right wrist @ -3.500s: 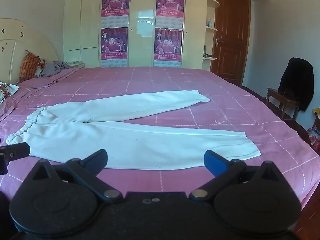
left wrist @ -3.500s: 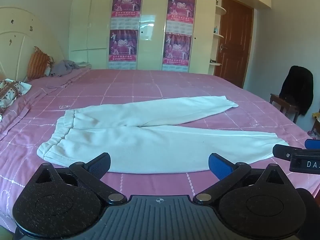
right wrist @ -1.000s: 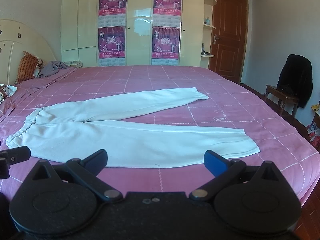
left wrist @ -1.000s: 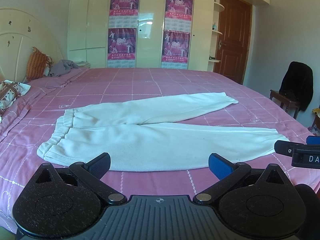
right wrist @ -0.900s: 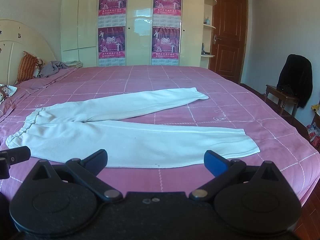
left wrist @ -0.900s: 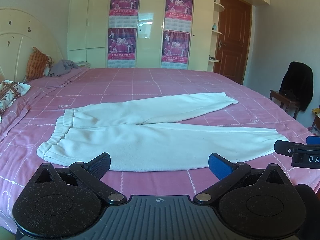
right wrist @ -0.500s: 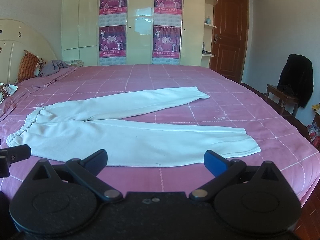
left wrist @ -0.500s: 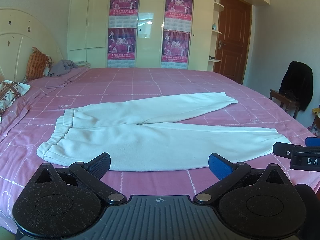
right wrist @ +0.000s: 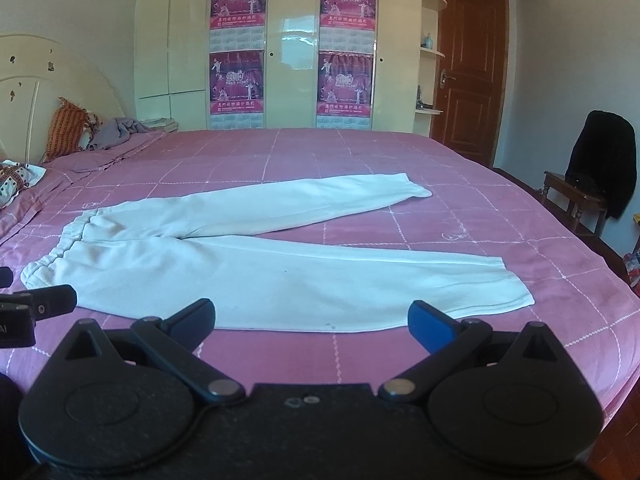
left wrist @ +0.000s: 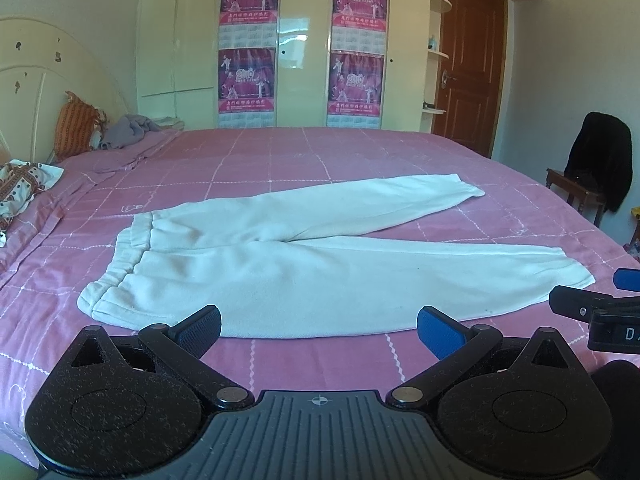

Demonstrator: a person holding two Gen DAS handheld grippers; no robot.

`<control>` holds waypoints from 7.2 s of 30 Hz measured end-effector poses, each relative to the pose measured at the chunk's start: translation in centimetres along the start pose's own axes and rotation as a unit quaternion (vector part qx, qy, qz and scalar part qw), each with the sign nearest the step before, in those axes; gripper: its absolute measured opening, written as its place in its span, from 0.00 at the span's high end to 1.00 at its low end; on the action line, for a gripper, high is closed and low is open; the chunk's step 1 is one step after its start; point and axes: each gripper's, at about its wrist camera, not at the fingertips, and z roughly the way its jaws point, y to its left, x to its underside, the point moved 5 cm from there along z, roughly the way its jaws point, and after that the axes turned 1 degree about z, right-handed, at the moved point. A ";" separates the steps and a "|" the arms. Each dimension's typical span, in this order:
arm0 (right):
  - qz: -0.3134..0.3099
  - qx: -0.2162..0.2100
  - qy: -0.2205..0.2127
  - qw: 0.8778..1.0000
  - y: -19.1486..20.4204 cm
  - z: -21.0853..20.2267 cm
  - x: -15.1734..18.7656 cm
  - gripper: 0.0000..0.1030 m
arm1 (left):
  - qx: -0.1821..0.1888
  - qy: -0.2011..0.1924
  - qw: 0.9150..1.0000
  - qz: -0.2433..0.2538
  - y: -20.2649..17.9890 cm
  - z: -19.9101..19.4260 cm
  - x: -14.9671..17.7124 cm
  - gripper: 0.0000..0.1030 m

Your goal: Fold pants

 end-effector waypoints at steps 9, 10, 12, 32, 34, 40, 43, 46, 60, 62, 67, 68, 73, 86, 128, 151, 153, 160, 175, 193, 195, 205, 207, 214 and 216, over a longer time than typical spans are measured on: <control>-0.004 -0.055 -0.016 0.998 0.6 4.0 -3.3 0.00 | 0.005 0.037 0.998 -0.040 4.0 5.9 -1.8 0.00; -0.003 -0.064 -0.019 0.998 0.7 4.7 -4.1 0.00 | 0.007 0.040 0.998 -0.042 4.7 6.7 -2.2 0.00; -0.005 -0.079 -0.023 0.997 1.0 6.5 -5.7 0.02 | -0.005 0.046 0.998 -0.039 6.6 9.1 -3.2 0.00; -0.139 -0.252 0.048 0.956 12.2 35.3 -16.3 0.46 | -0.015 0.135 0.988 -0.075 35.4 39.6 -9.1 0.29; -0.145 -0.263 0.060 0.952 13.3 38.3 -16.9 0.47 | 0.025 0.150 0.986 -0.074 35.8 41.8 -8.8 0.29; -0.230 -0.292 0.077 0.925 17.7 45.4 -17.9 0.46 | 0.074 0.145 0.985 -0.048 35.9 45.3 -8.7 0.37; -0.259 -0.297 0.096 0.914 19.0 48.7 -18.3 0.46 | 0.108 0.151 0.980 -0.066 36.1 45.7 -9.1 0.71; -0.301 -0.295 0.101 0.901 19.9 50.8 -18.4 0.46 | 0.132 0.154 0.977 -0.064 36.3 46.0 -9.2 0.75; -0.344 -0.270 0.122 0.891 20.5 50.4 -17.9 0.93 | 0.107 0.066 0.991 -0.033 35.5 42.8 -10.8 0.85; -0.330 -0.268 0.083 0.901 19.4 47.4 -19.2 0.93 | 0.107 0.026 0.994 -0.008 34.9 39.4 -12.2 0.85; -0.338 -0.268 0.001 0.902 15.9 37.0 -21.0 0.93 | 0.106 -0.040 0.988 0.107 31.4 30.4 -13.6 0.85; -0.343 -0.266 -0.013 0.901 15.2 34.5 -20.8 0.93 | 0.108 -0.045 0.986 0.121 30.7 28.6 -13.2 0.85; -0.355 -0.261 -0.038 0.897 12.6 26.5 -16.7 0.93 | 0.094 -0.041 0.979 0.176 27.5 23.6 -9.3 0.85; -0.107 -0.202 0.077 0.971 6.4 22.9 -4.7 0.70 | -0.016 0.007 1.000 0.009 27.2 15.9 2.0 0.52; 0.139 -0.154 0.159 0.965 2.1 26.7 -7.6 0.94 | 0.063 0.038 0.923 -0.379 30.5 22.0 -0.9 0.86; 0.163 -0.124 0.178 0.962 1.7 25.1 -2.3 0.91 | 0.073 0.073 0.938 -0.331 33.8 22.3 2.7 0.88; 0.155 -0.141 0.149 0.966 1.4 23.0 -3.0 0.91 | 0.073 0.069 0.941 -0.323 34.2 21.7 2.5 0.88; 0.158 -0.138 0.192 0.959 1.2 23.6 1.7 0.90 | 0.057 0.112 0.940 -0.316 34.2 22.3 5.0 0.83; 0.032 -0.026 0.203 0.978 1.5 28.7 -5.9 0.39 | -0.050 0.158 0.978 -0.127 25.2 23.0 2.4 0.74; 0.061 -0.043 0.144 0.987 -3.0 25.4 -6.2 0.37 | -0.028 0.142 0.973 -0.181 25.9 22.7 3.4 0.73; 0.049 -0.030 0.150 0.987 -1.9 28.1 -7.4 0.49 | -0.021 0.141 0.972 -0.187 26.1 22.6 3.5 0.73; -0.001 0.015 0.233 0.972 -0.6 35.9 -7.2 0.95 | -0.001 0.139 0.971 -0.196 26.7 22.7 3.8 0.73; 0.030 0.002 0.224 0.974 -1.7 35.0 -7.4 0.97 | 0.003 0.139 0.970 -0.198 26.9 22.7 3.8 0.73; 0.083 0.010 0.151 0.985 -7.5 24.3 -5.8 0.97 | 0.022 0.130 0.963 -0.235 27.7 22.6 4.3 0.73; 0.114 0.015 0.181 0.977 -9.8 23.2 -2.7 0.97 | 0.028 0.129 0.959 -0.250 28.0 22.5 4.4 0.73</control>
